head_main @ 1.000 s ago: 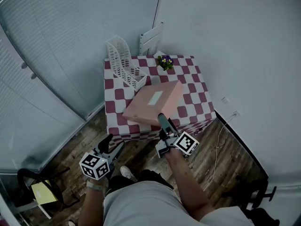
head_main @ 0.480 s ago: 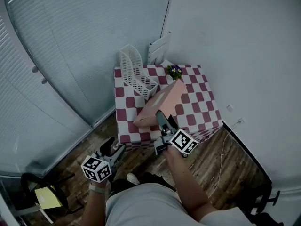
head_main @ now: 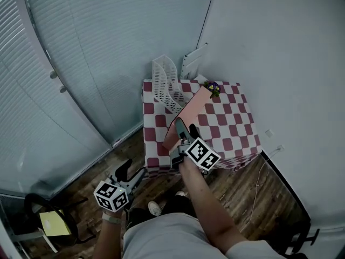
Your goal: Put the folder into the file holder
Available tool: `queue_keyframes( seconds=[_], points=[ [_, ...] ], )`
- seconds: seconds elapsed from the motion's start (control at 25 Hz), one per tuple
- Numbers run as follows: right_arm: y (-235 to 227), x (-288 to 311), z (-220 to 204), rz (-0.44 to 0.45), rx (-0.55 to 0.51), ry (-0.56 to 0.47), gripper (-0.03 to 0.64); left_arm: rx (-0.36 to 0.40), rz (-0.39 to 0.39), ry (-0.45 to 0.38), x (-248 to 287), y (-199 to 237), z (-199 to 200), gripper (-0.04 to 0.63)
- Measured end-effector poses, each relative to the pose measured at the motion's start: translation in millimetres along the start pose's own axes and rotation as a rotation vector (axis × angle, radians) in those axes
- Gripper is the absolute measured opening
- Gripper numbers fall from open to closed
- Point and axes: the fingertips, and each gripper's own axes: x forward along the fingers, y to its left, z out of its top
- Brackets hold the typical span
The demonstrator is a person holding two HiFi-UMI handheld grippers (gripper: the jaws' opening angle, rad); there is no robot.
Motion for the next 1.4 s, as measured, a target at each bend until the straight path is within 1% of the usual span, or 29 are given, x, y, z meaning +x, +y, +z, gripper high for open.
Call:
queue_keyframes(
  seconds=[0.12, 0.28, 0.4, 0.56, 0.72, 0.84, 0.92, 1.08, 1.2, 1.4],
  points=[
    [7, 12, -2, -0.027, -0.044, -0.025, 0.391, 0.004, 0.028, -0.006, -7, 5, 0, 0.249],
    [16, 14, 0, -0.035, -0.08, -0.057, 0.393, -0.003, 0.053, -0.012, -15, 7, -2, 0.249],
    [20, 10, 2, -0.01, -0.138, -0.069, 0.391, -0.004, 0.06, -0.014, -20, 10, -1, 0.249],
    [23, -1, 1, 0.005, -0.281, -0.084, 0.391, 0.009, 0.07, -0.017, -18, 10, -1, 0.249],
    [29, -10, -14, -0.014, -0.478, -0.052, 0.393, 0.033, 0.081, -0.008, -16, 7, -5, 0.249],
    [25, -11, -34, -0.05, -0.6, -0.019, 0.393, 0.018, 0.094, 0.003, -19, 6, -12, 0.249],
    [19, -9, -46, -0.09, -0.662, -0.001, 0.393, 0.008, 0.109, 0.016, -23, 6, -18, 0.249],
    [8, 6, -62, -0.151, -0.763, -0.015, 0.393, -0.018, 0.143, 0.049, -34, 7, -33, 0.249],
    [5, 19, -66, -0.195, -0.809, -0.044, 0.393, -0.029, 0.176, 0.078, -45, 13, -45, 0.249],
    [3, 32, -64, -0.273, -0.814, -0.069, 0.393, -0.046, 0.219, 0.094, -59, 24, -52, 0.249]
  ],
)
